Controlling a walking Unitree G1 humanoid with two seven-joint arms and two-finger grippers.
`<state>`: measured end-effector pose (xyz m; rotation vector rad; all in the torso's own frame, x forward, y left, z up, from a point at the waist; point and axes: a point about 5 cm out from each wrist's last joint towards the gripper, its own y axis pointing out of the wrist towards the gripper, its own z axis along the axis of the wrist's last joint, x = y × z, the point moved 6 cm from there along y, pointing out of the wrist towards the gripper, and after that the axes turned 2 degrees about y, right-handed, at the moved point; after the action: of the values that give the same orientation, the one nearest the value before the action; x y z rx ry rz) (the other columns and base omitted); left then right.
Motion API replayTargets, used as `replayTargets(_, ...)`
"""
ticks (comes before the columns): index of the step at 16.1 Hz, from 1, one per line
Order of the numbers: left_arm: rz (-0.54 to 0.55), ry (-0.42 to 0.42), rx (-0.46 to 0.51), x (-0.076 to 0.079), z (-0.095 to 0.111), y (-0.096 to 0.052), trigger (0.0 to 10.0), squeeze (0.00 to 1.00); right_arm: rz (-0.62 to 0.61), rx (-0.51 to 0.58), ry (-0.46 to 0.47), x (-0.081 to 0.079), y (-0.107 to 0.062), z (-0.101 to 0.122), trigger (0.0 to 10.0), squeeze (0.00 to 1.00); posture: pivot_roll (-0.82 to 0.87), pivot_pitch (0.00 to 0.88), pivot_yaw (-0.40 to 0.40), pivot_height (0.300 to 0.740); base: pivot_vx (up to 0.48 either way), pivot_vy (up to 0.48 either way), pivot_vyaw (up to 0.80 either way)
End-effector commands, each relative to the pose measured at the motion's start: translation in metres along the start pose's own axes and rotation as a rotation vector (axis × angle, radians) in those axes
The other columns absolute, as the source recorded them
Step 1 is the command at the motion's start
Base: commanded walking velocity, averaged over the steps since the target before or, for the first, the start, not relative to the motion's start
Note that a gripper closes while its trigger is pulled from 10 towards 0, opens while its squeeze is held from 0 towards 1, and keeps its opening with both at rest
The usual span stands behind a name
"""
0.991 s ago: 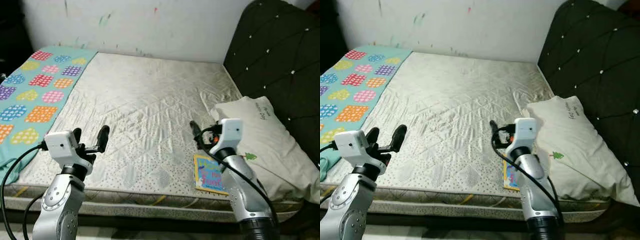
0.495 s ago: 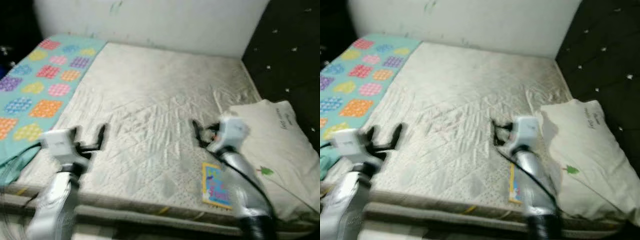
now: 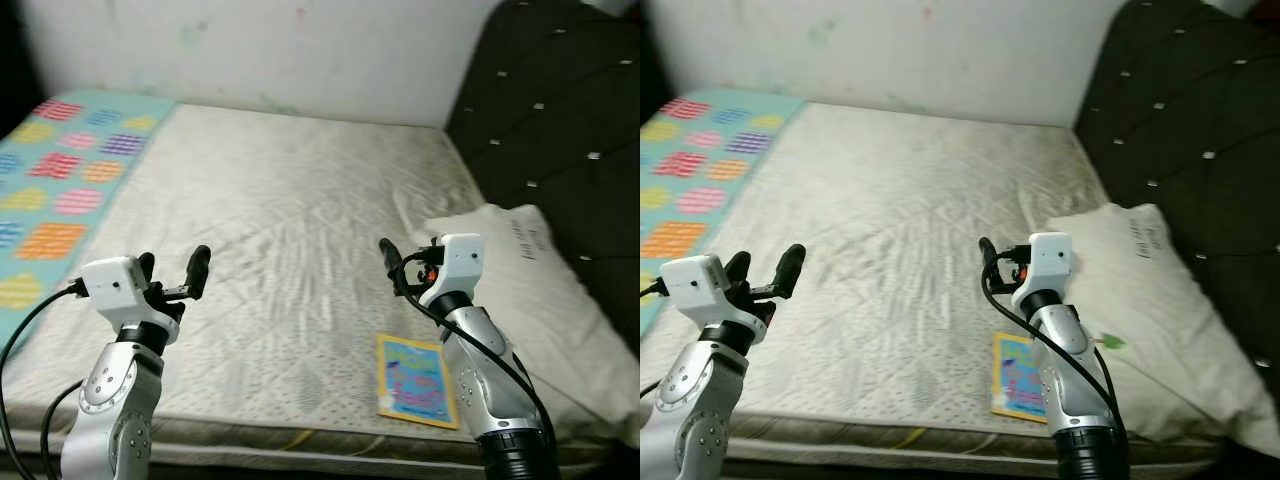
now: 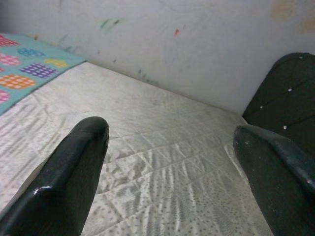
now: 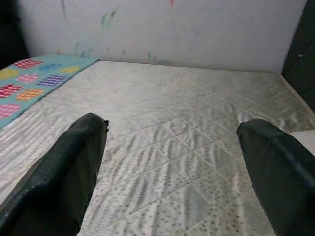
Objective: Clean up the room
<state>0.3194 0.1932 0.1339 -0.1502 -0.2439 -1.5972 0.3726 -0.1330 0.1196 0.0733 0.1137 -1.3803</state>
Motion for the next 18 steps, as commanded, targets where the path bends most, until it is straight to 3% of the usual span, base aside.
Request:
replayTargets(1,-0.017,-0.002,0.000,0.0055,-0.0004,0.0014,10.0,0.00,-0.017,0.011,-0.009,0.0086,0.0002,0.0042,10.0,0.00,0.01,0.000,-0.062,0.740,0.000,0.424,0.00)
replayTargets(18,-0.005,-0.034,-0.001,0.0030,-0.0009,0.0009,10.0,0.00,-0.016,0.004,-0.012,0.0096,0.0002,0.0020,10.0,0.00,0.00,0.000,-0.065,0.740,0.000,0.480,0.00)
